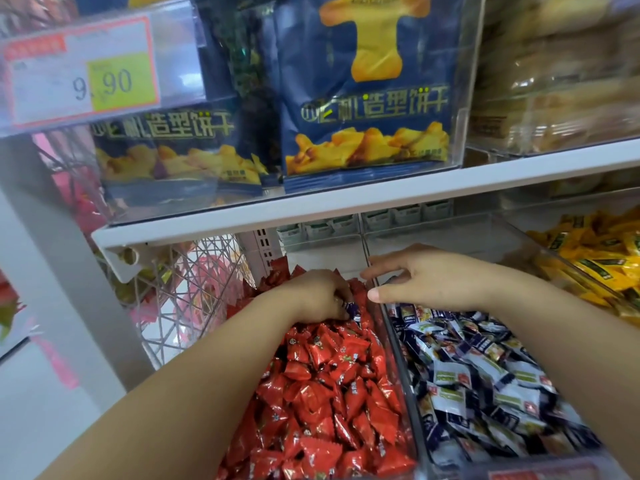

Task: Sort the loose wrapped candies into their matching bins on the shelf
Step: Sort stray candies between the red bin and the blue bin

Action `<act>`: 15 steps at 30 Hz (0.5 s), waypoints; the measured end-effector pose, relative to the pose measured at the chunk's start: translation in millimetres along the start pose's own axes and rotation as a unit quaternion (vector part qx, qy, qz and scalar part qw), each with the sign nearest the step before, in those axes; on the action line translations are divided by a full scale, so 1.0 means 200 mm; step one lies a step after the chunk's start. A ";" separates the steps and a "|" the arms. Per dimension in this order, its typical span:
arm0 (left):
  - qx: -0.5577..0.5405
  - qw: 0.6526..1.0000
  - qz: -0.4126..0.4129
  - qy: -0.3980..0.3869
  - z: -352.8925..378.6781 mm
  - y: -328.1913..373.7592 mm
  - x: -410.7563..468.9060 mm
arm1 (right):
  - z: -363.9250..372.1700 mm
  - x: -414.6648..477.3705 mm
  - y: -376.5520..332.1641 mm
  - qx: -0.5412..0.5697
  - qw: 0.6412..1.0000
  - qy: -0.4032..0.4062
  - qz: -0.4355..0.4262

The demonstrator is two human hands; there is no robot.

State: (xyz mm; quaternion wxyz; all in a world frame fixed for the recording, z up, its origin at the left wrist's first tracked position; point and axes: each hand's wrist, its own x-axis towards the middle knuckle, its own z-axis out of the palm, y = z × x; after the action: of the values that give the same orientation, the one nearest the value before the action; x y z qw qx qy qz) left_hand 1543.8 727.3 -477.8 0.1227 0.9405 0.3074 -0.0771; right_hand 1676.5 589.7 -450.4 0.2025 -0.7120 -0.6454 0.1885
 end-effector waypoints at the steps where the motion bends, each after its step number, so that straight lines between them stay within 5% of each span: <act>1: 0.003 1.000 -0.002 0.001 0.01 0.00 0.01 | 0.00 0.00 0.00 0.000 1.000 0.000 -0.002; 15: -0.022 0.999 0.015 -0.031 0.04 0.01 0.08 | 0.01 0.00 0.00 0.004 1.000 -0.002 0.003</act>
State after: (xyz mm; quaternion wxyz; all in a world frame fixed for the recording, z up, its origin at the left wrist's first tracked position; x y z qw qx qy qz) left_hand 1557.6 732.0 -487.8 0.1542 0.9392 0.2909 -0.0975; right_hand 1675.5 589.6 -451.1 0.2034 -0.7129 -0.6429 0.1927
